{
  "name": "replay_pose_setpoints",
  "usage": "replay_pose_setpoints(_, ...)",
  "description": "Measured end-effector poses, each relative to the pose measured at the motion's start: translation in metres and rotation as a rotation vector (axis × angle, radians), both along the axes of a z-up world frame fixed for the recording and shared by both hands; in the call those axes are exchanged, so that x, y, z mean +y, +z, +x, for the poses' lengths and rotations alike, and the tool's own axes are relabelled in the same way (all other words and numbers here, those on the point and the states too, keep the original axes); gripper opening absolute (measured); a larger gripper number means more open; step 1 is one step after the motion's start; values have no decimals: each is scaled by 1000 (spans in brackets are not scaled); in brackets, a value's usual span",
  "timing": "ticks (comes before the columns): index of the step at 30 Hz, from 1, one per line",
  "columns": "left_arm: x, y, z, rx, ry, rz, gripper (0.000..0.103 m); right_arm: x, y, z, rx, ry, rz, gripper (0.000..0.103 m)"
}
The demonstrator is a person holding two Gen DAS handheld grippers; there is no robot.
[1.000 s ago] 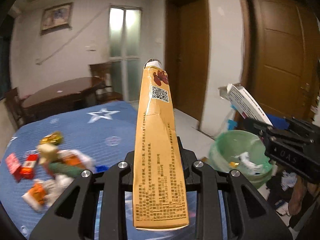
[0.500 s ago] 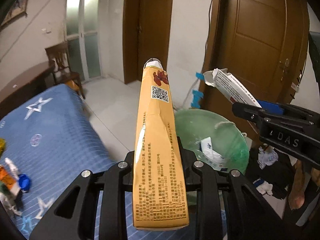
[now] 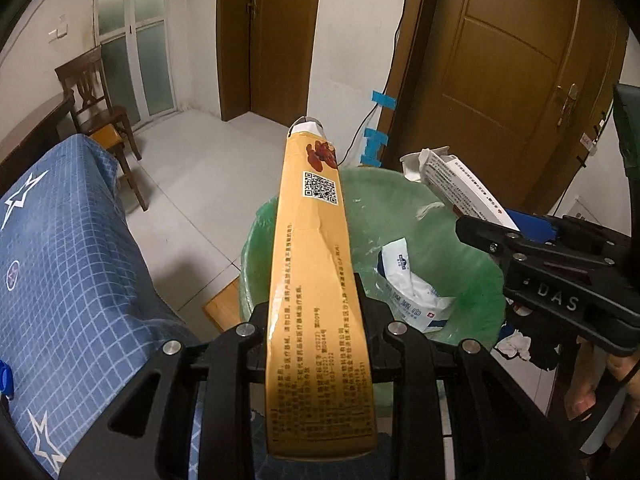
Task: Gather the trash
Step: 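Carry both boxes to the green bin and open both tools to drop them, then grasp the orange wrapper with the left tool while the right tool grasps the blue bottle cap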
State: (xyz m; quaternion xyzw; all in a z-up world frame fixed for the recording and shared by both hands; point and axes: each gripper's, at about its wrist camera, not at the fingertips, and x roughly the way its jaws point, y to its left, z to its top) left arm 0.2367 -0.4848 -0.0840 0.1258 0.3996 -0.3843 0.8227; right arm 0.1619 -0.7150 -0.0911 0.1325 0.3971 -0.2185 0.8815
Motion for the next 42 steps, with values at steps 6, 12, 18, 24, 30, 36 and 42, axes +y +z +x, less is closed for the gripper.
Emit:
replay_pose_setpoints(6, -5, 0, 2, 2, -4, -4, 26, 0, -7, 7, 0, 1, -1, 48)
replay_pose_setpoints(12, -4, 1, 7, -22, 12, -10, 74, 3, -7, 6, -8, -8, 4, 61)
replay_pose_setpoints(18, 5, 4, 12, -32, 47, -31, 78, 0, -8, -7, -44, -33, 12, 65)
replay_pose_setpoints(24, 19, 9, 7, -33, 46, -38, 78, 12, -4, -20, -67, -16, 8, 65)
replay_pose_setpoints(30, 48, 16, -4, -36, 40, -52, 78, 43, 7, -40, -116, 14, -3, 65)
replay_pose_setpoints(36, 99, 28, -22, -68, 60, -69, 78, 101, 22, -64, -195, 89, -13, 66)
replay_pose_setpoints(42, 181, 37, -37, -102, 143, -101, 78, 180, 29, -91, -294, 187, -25, 70)
